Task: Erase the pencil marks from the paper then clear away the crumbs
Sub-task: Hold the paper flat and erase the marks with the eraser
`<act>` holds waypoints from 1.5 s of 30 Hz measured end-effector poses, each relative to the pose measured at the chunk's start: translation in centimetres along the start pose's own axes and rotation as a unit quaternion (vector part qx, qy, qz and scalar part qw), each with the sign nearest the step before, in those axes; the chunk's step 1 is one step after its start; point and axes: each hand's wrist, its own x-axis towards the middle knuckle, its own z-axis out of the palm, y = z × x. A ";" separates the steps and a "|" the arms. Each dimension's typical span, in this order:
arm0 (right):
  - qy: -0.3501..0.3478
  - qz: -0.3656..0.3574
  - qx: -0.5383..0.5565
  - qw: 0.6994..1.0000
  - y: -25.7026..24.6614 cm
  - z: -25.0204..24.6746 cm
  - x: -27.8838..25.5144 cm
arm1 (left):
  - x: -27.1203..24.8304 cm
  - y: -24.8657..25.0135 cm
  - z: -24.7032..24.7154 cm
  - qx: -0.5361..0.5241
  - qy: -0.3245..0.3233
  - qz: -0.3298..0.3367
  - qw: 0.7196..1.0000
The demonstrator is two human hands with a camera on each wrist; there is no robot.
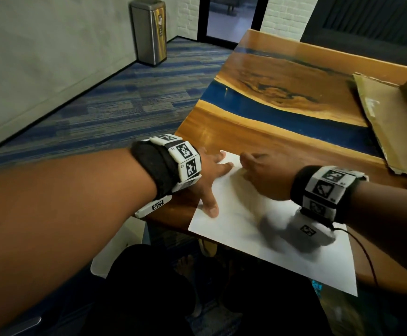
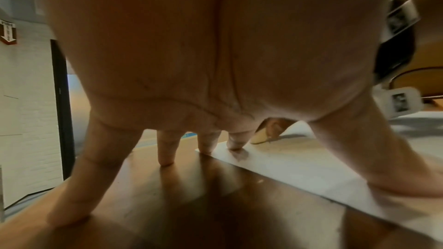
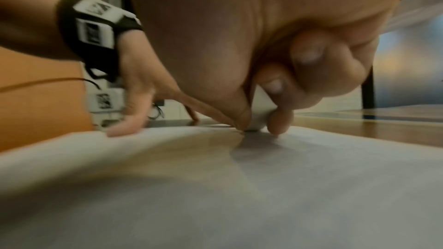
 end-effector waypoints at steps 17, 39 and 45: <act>-0.003 -0.003 -0.022 1.000 0.0 0.1 -0.3 | 0.2 0.4 -0.1 0.004 0.006 -0.007 1.000; -0.001 0.003 -0.035 0.999 0.7 0.0 -0.7 | 0.4 0.8 -0.3 0.016 0.014 -0.032 0.999; -0.025 -0.035 -0.004 0.999 0.3 0.6 -0.7 | -0.1 1.2 -0.4 0.016 0.012 -0.018 1.000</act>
